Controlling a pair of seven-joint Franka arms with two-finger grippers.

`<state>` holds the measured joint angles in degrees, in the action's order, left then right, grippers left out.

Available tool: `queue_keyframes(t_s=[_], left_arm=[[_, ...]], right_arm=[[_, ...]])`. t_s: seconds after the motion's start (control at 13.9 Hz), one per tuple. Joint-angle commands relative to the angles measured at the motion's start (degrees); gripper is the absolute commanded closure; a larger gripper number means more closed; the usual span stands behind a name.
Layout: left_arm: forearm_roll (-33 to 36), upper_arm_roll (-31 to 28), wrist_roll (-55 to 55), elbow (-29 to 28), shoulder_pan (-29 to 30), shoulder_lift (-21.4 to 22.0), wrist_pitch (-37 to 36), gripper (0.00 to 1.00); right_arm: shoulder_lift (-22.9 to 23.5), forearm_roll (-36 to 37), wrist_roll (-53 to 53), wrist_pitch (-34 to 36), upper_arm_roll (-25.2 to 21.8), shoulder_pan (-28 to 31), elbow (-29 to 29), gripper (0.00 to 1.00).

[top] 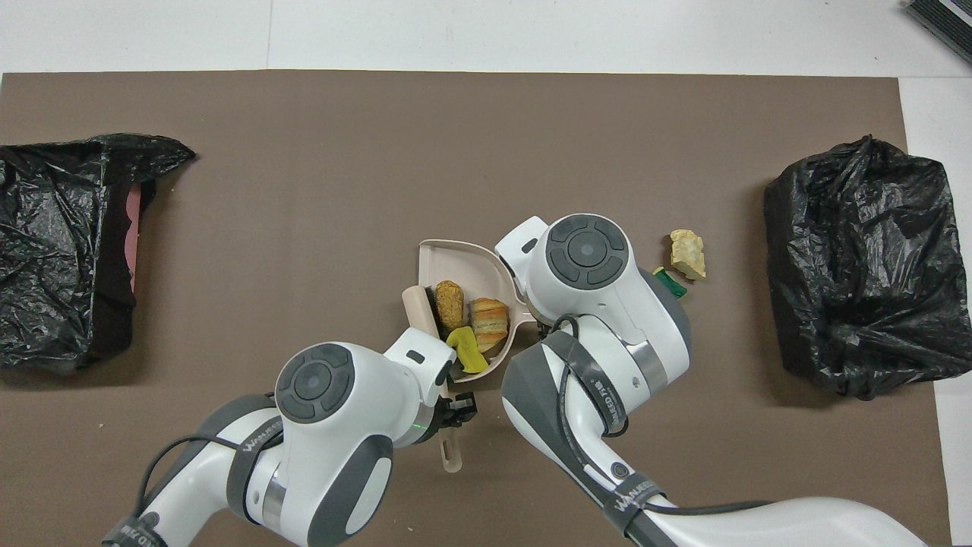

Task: Sweep and dump trash in bin
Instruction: 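Sweep the bread and sponge pieces into the dustpan with the left gripper's brush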

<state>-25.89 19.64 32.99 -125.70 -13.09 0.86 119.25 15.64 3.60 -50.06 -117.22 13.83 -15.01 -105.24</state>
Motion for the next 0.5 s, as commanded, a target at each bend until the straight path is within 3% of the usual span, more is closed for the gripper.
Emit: queue_keyframes(t_s=[0.0, 0.29, 0.43], left_arm=[[2.5, -1.0, -0.1, 1.9, -0.4, 1.2, -4.6, 1.0], [12.3, -0.9, -1.4, 2.1, -0.5, 4.1, -8.4, 1.0], [16.7, -0.7, -1.5, 1.7, -0.9, 5.0, -9.8, 1.0]], right_arm=[[-0.3, -0.5, 0.3, -0.6, 0.8, 2.4, 1.4, 1.0], [-1.7, -0.7, -1.2, 1.4, 0.8, 4.7, 2.2, 1.0], [-2.1, -3.3, -4.5, 5.5, 0.6, 6.6, 5.0, 1.0]])
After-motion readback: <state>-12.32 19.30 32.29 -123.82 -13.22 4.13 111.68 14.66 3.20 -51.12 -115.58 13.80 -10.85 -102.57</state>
